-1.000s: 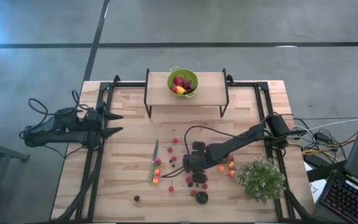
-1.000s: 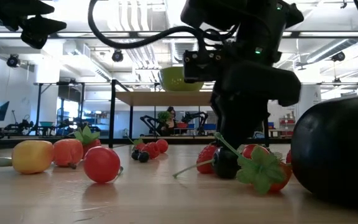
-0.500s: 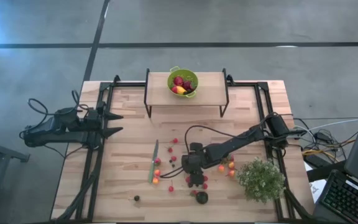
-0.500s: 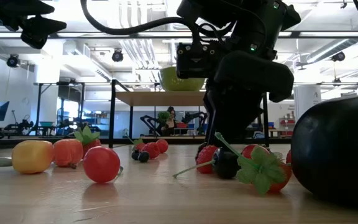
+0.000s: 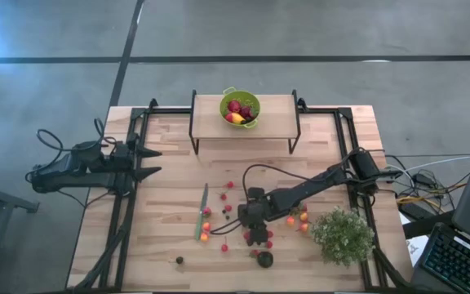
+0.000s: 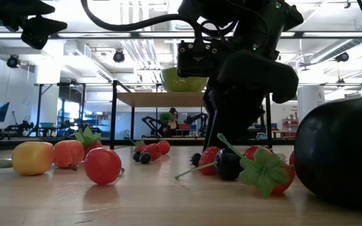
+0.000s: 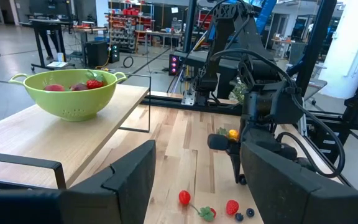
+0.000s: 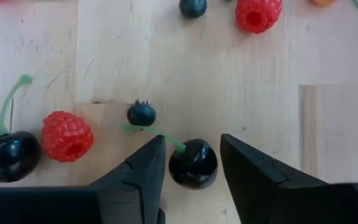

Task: Pick & Place Fruit
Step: Put the black cherry into the green colander on the shelf

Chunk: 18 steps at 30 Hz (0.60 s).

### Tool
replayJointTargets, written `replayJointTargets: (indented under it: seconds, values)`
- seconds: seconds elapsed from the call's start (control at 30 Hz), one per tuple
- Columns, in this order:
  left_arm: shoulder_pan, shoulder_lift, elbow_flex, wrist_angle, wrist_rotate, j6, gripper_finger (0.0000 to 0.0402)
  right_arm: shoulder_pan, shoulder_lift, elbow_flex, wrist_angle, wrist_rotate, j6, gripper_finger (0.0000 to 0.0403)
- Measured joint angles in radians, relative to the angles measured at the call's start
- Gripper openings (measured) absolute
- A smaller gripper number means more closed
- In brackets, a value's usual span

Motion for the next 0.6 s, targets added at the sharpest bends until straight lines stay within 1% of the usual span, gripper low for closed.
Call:
replayJointTargets:
  seconds: [0.13, 0.27, 0.6]
  values:
    - [0.000, 0.000, 0.000, 0.000, 0.000, 0.000, 0.0241, 0.000, 0.000, 0.000, 0.000, -0.034, -0.001, 0.0114]
    - [0.000, 0.000, 0.000, 0.000, 0.000, 0.000, 0.0241, 0.000, 0.000, 0.002, 0.004, -0.039, -0.005, 0.0092]
    - [0.000, 0.000, 0.000, 0.000, 0.000, 0.000, 0.0241, 0.000, -0.002, 0.002, 0.005, -0.038, -0.005, 0.0064]
